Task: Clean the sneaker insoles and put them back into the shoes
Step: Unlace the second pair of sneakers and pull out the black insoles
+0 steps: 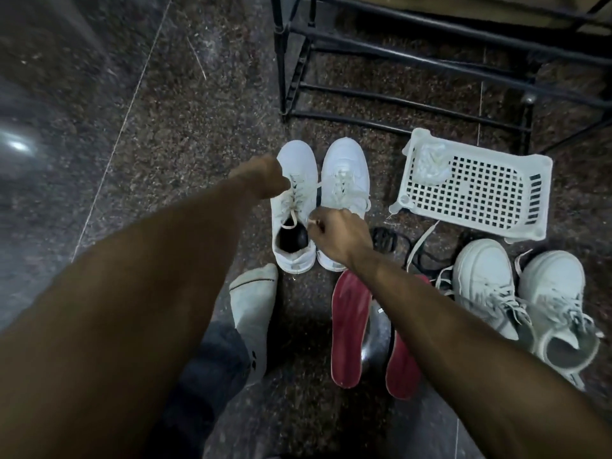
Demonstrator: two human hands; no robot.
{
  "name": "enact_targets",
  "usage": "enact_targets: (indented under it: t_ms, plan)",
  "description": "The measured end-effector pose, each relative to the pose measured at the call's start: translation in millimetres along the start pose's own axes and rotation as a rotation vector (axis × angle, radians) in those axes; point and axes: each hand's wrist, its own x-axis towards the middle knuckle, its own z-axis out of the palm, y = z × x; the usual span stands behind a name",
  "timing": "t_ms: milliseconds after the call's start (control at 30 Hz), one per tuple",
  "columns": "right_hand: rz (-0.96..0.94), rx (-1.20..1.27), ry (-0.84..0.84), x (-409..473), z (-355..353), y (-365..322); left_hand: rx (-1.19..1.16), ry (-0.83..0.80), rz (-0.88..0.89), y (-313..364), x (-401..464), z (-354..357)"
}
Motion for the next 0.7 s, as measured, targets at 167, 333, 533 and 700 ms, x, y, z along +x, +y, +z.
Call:
enact_targets:
  t_ms: [167,333,533,700]
  plan:
    - [0.142,-0.107,-0.04,9.4,16.0,-20.1,0.069,-0.115,0.012,6.2,12.0,35.7]
    - [0.195,-0.12,-0.041,14.3,17.8,-21.2,-0.158,0.074,-0.073,4.8,-1.1,52.5]
    - [0.122,-0.224,-0.084,14.4,16.7,-24.2,-0.496,0.246,-0.054,-6.2,-4.3,54.6]
    - [0.093,-0.255,-0.111,14.7,14.8,-26.9,-1.349,0.31,-0.071,-9.4,-10.1,42.7]
